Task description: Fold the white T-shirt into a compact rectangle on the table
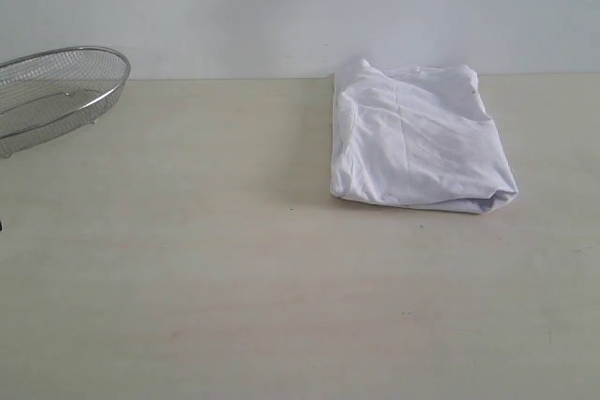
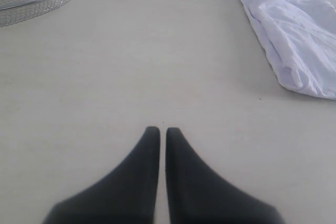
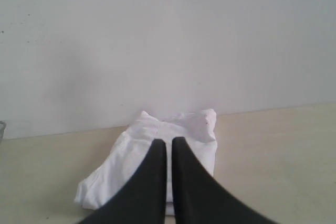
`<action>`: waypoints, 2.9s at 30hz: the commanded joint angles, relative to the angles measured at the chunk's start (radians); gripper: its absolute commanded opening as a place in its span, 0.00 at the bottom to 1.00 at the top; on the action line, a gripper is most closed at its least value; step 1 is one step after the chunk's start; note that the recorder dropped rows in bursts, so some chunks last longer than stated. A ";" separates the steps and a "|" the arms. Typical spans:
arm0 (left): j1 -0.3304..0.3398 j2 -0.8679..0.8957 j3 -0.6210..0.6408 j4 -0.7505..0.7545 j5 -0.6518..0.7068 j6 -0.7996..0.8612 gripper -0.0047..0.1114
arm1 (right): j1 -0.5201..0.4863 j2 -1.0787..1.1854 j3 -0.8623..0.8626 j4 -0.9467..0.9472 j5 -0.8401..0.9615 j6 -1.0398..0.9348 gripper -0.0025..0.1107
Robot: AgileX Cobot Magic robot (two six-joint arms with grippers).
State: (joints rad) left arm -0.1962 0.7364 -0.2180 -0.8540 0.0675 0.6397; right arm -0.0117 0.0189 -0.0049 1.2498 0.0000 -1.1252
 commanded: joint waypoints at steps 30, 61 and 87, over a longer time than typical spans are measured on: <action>0.003 -0.006 0.004 0.001 -0.016 -0.004 0.08 | 0.002 -0.007 0.005 -1.210 0.330 1.048 0.02; 0.003 -0.012 0.004 0.001 -0.034 -0.004 0.08 | 0.021 -0.008 0.005 -1.210 0.332 1.056 0.02; 0.272 -0.589 0.217 0.043 -0.007 -0.024 0.08 | 0.021 -0.008 0.005 -1.210 0.332 1.056 0.02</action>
State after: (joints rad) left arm 0.0699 0.1575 -0.0428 -0.7299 0.0552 0.6292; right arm 0.0095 0.0174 0.0001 0.0379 0.3348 -0.0688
